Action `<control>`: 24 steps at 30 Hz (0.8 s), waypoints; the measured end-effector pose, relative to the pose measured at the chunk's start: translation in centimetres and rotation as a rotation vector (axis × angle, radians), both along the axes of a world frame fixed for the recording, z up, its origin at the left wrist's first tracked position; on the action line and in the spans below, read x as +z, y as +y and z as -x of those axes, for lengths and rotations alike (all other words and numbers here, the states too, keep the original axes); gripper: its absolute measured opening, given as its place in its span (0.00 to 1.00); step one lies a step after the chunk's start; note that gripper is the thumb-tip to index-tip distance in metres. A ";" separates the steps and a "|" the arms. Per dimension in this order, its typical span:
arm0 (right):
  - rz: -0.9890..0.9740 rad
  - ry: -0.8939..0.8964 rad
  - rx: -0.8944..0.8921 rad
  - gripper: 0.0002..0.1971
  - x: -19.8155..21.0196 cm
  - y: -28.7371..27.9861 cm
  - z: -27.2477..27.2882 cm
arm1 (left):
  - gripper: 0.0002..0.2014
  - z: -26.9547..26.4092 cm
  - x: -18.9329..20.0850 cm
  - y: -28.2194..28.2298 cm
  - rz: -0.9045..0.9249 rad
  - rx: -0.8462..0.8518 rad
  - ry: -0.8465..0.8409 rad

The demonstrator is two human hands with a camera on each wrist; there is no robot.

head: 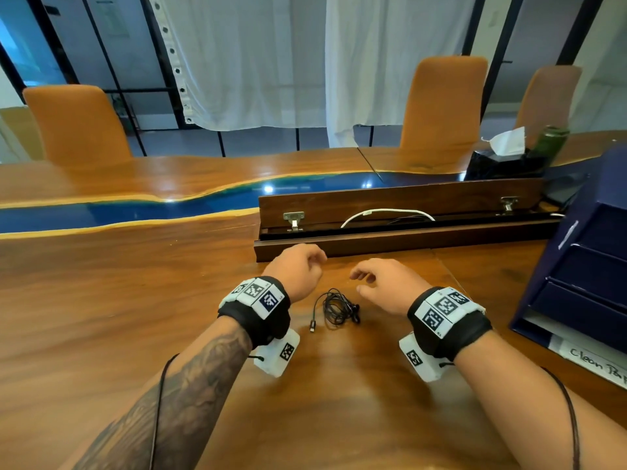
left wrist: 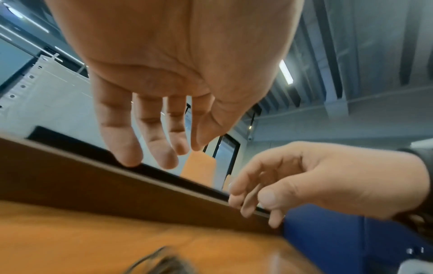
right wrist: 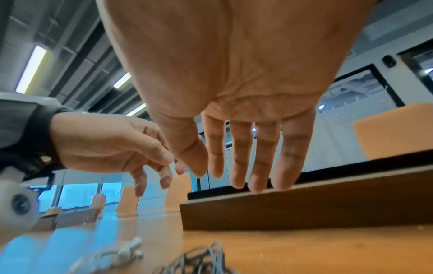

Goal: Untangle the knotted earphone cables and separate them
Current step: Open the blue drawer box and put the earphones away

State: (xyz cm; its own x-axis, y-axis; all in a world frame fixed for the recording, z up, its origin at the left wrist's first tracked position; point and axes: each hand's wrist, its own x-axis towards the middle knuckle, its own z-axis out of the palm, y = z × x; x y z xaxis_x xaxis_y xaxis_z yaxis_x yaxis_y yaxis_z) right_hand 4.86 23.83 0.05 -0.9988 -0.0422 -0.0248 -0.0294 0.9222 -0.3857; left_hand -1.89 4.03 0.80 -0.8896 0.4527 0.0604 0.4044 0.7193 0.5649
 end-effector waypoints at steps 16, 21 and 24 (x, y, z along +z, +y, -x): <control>-0.100 0.349 -0.558 0.12 9.7 13.2 -15.0 | 0.12 -8.7 9.3 19.5 -0.334 -0.440 0.249; -0.162 0.369 -0.751 0.16 10.3 18.2 -20.5 | 0.15 -12.8 9.7 26.3 -0.357 -0.614 0.379; -0.184 0.365 -0.821 0.19 10.0 19.9 -23.2 | 0.21 -14.8 9.8 29.2 -0.344 -0.655 0.495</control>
